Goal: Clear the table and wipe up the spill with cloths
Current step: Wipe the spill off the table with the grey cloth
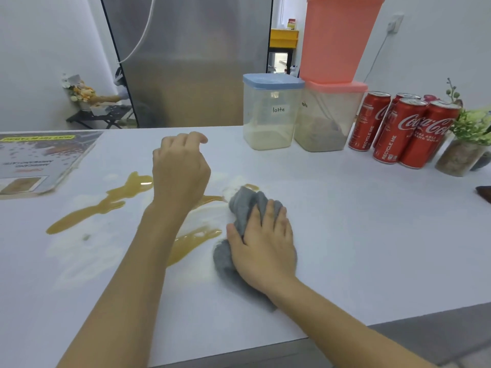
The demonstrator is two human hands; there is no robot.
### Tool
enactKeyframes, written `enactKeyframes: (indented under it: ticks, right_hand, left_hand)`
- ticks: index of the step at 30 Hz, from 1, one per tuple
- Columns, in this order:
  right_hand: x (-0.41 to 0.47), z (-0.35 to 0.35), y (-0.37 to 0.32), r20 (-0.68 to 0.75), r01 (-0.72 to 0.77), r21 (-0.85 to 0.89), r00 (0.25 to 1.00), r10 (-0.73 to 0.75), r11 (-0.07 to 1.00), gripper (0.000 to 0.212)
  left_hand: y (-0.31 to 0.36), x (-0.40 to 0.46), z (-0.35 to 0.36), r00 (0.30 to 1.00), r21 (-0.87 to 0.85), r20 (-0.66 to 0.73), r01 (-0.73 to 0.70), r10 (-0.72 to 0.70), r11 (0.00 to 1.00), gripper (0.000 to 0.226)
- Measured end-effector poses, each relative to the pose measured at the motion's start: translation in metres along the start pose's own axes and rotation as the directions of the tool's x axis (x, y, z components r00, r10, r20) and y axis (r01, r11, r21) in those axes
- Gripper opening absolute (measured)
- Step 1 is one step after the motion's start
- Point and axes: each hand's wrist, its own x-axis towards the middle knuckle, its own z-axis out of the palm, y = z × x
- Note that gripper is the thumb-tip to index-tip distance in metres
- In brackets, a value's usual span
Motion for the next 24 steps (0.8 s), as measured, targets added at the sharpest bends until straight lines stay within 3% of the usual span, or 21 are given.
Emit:
enactKeyframes:
  ticks: [3, 6, 8, 10, 12, 14, 17, 19, 24]
  right_hand:
    - [0.024, 0.005, -0.015, -0.070, 0.063, 0.093, 0.996, -0.056, 0.994, 0.046]
    - [0.049, -0.008, -0.010, -0.139, 0.084, 0.416, 0.990, -0.027, 0.906, 0.023]
    - [0.056, -0.031, 0.002, -0.214, 0.145, 0.611, 0.977, -0.014, 0.778, 0.023]
    - [0.057, -0.061, 0.024, -0.307, 0.229, 0.646, 0.951, -0.026, 0.728, 0.025]
    - [0.060, -0.087, 0.052, -0.319, 0.239, 0.625, 0.947, -0.037, 0.743, 0.026]
    - [0.066, -0.094, 0.082, -0.270, 0.164, 0.514, 0.963, -0.023, 0.842, 0.028]
    - [0.077, -0.069, 0.113, -0.169, -0.051, 0.126, 0.983, 0.072, 0.991, 0.036]
    - [0.083, -0.050, 0.111, -0.199, -0.043, -0.102, 0.980, 0.022, 0.994, 0.042]
    - [0.082, -0.007, 0.040, -0.153, 0.158, -0.047, 0.975, -0.164, 0.986, 0.043]
  left_hand:
    - [0.002, 0.004, -0.004, 1.000, -0.004, -0.024, 0.016, -0.016, 1.000, 0.035]
    - [0.003, 0.004, -0.009, 0.999, -0.011, -0.023, 0.023, -0.024, 1.000, 0.035]
    - [0.003, 0.003, -0.011, 1.000, -0.007, -0.018, 0.020, -0.020, 1.000, 0.035]
    - [0.005, 0.003, -0.007, 1.000, -0.012, 0.006, 0.025, -0.025, 1.000, 0.036]
    - [0.009, 0.005, -0.001, 0.999, -0.021, 0.034, 0.026, -0.025, 0.999, 0.036]
    - [0.015, 0.005, 0.007, 0.999, -0.026, 0.045, 0.008, -0.007, 1.000, 0.036]
    - [0.018, 0.001, 0.019, 0.998, -0.017, 0.053, -0.018, 0.019, 1.000, 0.038]
    - [0.015, -0.002, 0.028, 0.997, 0.013, 0.048, -0.065, 0.064, 0.998, 0.041]
    - [0.015, 0.002, 0.030, 0.990, 0.085, 0.013, -0.140, 0.139, 0.986, 0.041]
